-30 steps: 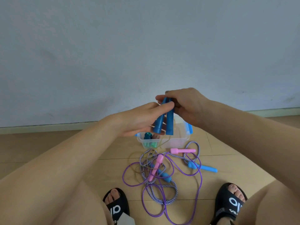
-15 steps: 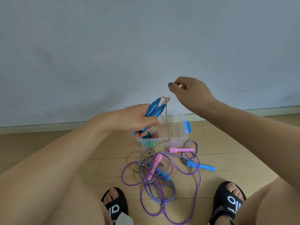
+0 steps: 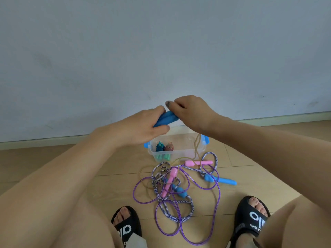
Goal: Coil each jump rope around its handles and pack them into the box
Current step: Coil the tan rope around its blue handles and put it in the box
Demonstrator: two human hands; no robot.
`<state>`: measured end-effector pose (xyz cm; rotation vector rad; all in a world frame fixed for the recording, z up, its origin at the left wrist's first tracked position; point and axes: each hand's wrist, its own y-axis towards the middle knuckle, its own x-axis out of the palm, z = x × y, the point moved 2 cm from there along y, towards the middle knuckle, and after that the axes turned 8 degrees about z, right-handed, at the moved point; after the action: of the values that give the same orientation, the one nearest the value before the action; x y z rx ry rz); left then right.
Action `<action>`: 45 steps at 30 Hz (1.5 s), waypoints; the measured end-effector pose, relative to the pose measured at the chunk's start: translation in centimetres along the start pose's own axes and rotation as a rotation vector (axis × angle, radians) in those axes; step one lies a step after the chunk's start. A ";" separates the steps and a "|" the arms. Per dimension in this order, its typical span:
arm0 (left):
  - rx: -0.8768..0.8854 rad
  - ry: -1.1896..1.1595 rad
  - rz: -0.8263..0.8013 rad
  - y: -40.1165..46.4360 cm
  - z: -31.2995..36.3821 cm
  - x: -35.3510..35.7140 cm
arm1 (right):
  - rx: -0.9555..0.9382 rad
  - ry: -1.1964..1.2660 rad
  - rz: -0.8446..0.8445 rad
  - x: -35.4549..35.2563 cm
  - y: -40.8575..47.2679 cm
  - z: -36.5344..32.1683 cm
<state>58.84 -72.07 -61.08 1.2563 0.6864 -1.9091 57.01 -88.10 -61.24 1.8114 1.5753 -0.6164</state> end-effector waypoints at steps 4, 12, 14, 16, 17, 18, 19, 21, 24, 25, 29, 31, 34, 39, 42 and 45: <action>0.073 0.158 0.301 0.2 1.0 0.2 | 0.100 0.104 0.105 0.3 0.2 -0.2; 0.146 0.233 0.303 0.7 0.4 -1.6 | 0.157 0.232 0.051 -0.8 0.0 -0.1; 0.143 0.154 0.302 0.6 0.1 -2.0 | 0.105 0.207 0.074 -1.3 -0.2 -0.1; 0.135 0.116 0.293 0.6 -0.2 -2.0 | 0.052 0.202 0.118 -1.6 -0.4 -0.1; 0.135 0.110 0.290 0.6 -0.4 -2.0 | 0.026 0.195 0.132 -1.7 -0.4 -0.1; 0.140 0.106 0.291 0.7 -0.5 -2.1 | 0.006 0.183 0.137 -1.7 -0.5 -0.2; 0.147 0.099 0.290 0.7 -0.7 -2.3 | -0.004 0.161 0.135 -1.7 -0.7 -0.2; 0.160 0.076 0.284 0.6 -1.0 -2.7 | -0.005 0.104 0.133 -1.8 -0.8 0.0; 0.145 0.070 0.288 0.3 -1.4 -3.1 | -0.041 0.040 0.157 -2.2 -0.8 0.0; 0.135 0.076 0.298 0.2 -1.4 -3.2 | -0.060 0.029 0.166 -2.3 -0.8 -0.1; 0.108 0.124 0.327 0.2 -1.3 -3.3 | -0.132 -0.047 0.176 -2.0 -0.9 -0.4; 0.100 0.104 0.320 0.2 -1.2 -3.2 | -0.172 -0.118 0.196 -2.0 -0.9 -0.3; 0.092 0.043 0.306 0.2 -1.0 -3.0 | -0.204 -0.175 0.215 -2.0 -0.7 -0.2; 0.038 -0.042 0.349 0.4 -1.2 -3.2 | -0.184 -0.183 0.241 -1.7 -0.7 0.0; -0.049 -0.074 0.409 0.7 -1.9 -3.4 | -0.175 -0.243 0.200 -0.7 -1.8 -0.2; -0.163 -0.099 0.402 1.0 -2.0 -2.8 | -0.310 -0.604 0.087 0.7 -2.8 -0.7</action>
<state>61.39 -70.28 -59.31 1.0939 0.4832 -1.5419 54.37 -86.93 -61.74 1.2924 1.1034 -0.7446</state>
